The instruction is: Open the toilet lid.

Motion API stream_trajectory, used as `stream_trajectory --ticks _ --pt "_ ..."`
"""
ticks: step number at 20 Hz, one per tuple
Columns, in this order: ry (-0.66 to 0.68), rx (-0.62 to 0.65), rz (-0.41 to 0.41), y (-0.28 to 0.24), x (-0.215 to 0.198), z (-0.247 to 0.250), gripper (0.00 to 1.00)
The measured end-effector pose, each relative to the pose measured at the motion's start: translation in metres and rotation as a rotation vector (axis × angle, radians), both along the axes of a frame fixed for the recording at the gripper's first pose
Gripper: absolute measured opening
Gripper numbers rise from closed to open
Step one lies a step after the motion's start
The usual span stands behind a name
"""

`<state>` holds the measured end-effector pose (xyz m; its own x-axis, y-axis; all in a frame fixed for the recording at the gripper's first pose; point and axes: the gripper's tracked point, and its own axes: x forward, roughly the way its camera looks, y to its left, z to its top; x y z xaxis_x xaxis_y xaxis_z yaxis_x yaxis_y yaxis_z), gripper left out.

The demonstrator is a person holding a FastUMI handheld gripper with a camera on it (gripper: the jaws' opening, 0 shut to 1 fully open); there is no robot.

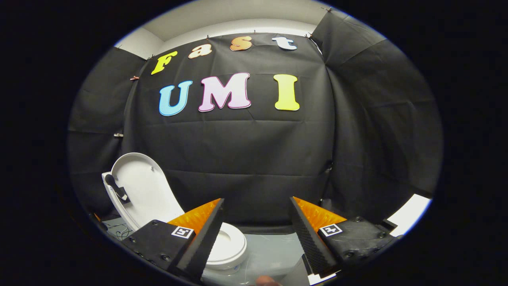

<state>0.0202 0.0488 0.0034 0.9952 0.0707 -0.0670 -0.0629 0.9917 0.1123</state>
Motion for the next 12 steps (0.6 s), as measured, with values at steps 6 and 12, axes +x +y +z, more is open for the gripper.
stream_trajectory --ticks 6,12 --pt "-0.02 0.004 0.011 0.003 -0.0008 0.0042 0.99" --pt "-0.015 -0.004 0.008 0.0026 -0.0007 0.0032 0.99"
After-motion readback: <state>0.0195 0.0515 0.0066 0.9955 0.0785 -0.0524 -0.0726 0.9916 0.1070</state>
